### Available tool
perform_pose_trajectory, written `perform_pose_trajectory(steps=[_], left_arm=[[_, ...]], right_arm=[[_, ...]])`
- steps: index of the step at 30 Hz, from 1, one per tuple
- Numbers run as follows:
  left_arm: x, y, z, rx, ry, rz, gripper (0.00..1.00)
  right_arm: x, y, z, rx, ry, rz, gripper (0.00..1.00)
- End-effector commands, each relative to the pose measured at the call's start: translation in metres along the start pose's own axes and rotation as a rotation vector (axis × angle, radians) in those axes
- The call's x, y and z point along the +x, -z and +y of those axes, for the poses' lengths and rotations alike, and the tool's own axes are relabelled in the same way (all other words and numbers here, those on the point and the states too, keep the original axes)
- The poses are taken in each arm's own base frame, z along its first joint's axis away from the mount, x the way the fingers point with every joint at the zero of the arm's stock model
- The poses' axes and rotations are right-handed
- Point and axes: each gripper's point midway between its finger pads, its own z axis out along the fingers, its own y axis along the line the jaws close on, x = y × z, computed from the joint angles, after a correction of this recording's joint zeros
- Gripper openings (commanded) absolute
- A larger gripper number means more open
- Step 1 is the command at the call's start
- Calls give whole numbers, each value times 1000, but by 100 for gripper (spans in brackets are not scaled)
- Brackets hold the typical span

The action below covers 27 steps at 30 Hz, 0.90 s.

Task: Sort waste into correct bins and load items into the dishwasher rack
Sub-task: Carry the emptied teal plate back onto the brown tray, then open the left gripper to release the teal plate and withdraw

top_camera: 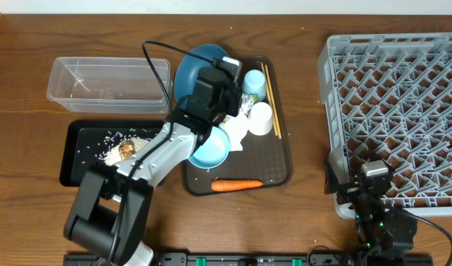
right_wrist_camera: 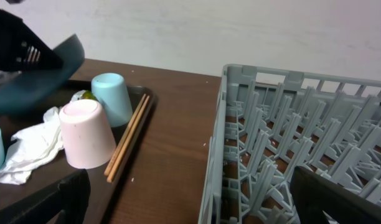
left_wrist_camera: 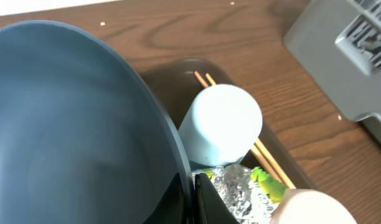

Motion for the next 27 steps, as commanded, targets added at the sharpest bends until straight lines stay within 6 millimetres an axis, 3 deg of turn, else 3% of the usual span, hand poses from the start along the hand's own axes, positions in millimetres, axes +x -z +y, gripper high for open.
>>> perform_pose_trajectory(steps=[1, 7, 13, 14, 21, 27], left_arm=[[-8, -2, 3, -18, -27, -25, 6], [-2, -7, 5, -27, -37, -8, 8], [-5, -6, 4, -26, -37, -21, 52], [-6, -6, 4, -26, -37, -25, 56], [-26, 9, 0, -19, -39, -75, 56], [-46, 40, -5, -12, -40, -109, 56]], right_arm=[[1, 0, 0, 0, 12, 1, 99], [1, 0, 0, 0, 12, 1, 99], [1, 0, 0, 0, 12, 2, 99], [1, 0, 0, 0, 12, 1, 99], [1, 0, 0, 0, 12, 1, 99], [1, 0, 0, 0, 12, 1, 99]])
